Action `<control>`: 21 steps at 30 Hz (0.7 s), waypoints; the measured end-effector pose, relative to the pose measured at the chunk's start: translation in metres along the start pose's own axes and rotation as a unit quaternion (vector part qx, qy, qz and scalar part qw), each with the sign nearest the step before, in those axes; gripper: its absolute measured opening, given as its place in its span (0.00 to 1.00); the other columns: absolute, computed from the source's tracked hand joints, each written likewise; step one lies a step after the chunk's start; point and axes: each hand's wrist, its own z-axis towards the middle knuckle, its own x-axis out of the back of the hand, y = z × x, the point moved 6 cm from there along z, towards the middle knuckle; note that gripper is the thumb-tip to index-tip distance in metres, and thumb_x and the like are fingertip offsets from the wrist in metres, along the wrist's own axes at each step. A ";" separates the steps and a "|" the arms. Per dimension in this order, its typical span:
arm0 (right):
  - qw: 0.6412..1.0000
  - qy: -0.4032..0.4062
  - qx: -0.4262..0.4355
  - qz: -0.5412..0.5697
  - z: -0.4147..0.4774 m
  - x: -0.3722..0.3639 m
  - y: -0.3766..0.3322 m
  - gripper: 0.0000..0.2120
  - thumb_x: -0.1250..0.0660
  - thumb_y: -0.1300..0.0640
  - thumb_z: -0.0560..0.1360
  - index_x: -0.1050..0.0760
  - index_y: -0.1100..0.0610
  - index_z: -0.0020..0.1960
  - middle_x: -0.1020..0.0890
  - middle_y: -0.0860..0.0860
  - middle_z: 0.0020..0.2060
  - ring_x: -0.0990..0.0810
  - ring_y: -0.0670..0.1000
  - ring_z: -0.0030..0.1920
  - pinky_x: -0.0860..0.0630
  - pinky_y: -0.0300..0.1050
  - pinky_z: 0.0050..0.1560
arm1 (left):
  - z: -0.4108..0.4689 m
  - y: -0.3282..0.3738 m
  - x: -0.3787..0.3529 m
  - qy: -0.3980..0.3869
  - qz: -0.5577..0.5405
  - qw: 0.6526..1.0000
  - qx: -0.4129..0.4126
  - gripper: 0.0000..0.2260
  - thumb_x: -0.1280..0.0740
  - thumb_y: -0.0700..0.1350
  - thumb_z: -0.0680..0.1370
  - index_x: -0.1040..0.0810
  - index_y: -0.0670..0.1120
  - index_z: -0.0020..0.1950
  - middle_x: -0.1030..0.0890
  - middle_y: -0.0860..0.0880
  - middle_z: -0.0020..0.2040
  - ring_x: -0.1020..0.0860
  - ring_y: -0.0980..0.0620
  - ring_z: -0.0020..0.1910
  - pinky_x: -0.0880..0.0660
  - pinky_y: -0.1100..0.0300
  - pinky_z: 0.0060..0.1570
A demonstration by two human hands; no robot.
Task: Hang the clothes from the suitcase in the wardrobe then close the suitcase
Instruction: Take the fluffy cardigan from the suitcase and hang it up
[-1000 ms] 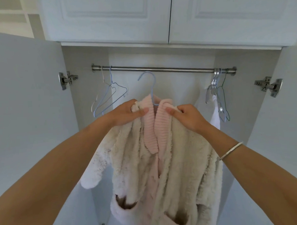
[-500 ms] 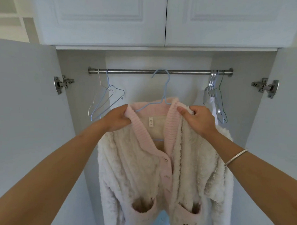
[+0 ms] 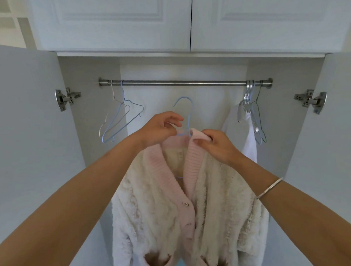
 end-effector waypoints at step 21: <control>0.998 0.001 0.021 0.050 0.013 -0.009 -0.012 0.10 0.27 0.52 0.72 0.16 0.59 0.43 0.22 0.53 0.31 0.29 0.47 0.35 0.34 0.43 0.37 | -0.004 -0.011 -0.001 0.015 0.157 0.987 -0.027 0.12 0.46 0.43 0.83 0.30 0.43 0.41 0.29 0.50 0.37 0.31 0.51 0.39 0.36 0.59 0.41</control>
